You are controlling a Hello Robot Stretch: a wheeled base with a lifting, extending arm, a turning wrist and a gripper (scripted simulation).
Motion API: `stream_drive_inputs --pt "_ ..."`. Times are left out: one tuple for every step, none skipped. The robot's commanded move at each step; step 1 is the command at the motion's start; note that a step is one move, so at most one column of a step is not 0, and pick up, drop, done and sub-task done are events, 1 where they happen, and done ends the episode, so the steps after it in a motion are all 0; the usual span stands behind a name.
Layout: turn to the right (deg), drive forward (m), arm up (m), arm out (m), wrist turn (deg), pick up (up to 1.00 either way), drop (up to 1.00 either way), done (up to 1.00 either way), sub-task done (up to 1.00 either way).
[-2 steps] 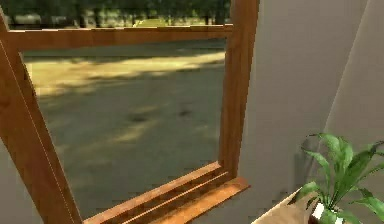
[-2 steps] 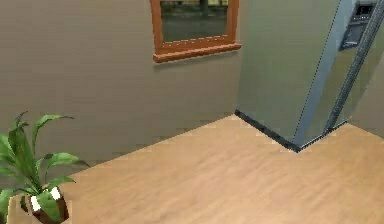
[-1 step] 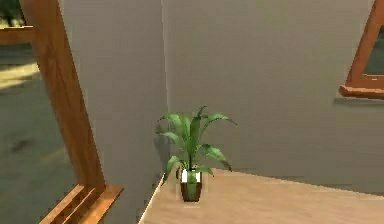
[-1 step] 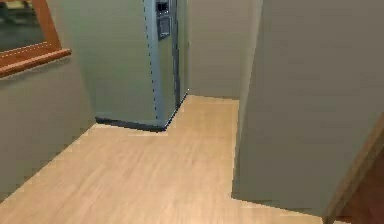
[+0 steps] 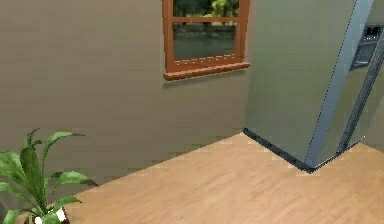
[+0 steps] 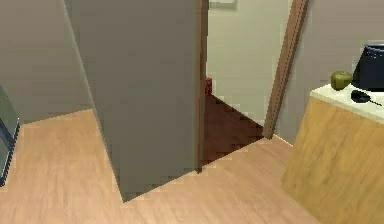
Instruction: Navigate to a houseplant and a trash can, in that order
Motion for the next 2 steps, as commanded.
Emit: stream_drive_inputs --pt "9.0 0.00 0.00 0.00 0.0 0.00 0.00 0.00 0.00" --pt "0.0 0.50 0.00 0.00 0.0 0.00 0.00 0.00 0.00"
